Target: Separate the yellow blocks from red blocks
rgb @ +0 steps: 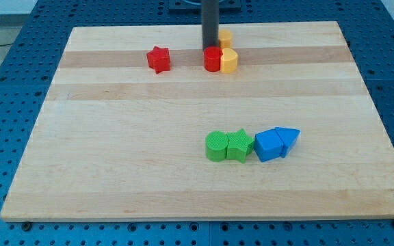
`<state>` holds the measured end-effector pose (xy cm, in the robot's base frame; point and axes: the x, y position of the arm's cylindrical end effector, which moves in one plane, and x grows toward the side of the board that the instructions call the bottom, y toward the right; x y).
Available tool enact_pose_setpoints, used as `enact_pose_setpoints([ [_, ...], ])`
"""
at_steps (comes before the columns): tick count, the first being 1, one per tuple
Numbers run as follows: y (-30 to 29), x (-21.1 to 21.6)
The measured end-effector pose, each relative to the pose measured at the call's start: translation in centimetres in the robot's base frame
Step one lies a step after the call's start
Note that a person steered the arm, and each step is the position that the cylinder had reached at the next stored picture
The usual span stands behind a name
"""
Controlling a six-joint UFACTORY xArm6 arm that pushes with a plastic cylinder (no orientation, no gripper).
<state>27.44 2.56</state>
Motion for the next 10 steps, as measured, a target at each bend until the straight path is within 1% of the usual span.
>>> enact_pose_setpoints([
  [1,1.7,0.0],
  [2,2.0,1.2],
  [4,-6.7,1.5],
  [5,-8.1,2.1],
  [6,-6.1,3.5],
  [7,-1.4,3.5],
  [8,1.2,6.1],
  [9,2.6,9.5],
  [10,2.9,11.9],
])
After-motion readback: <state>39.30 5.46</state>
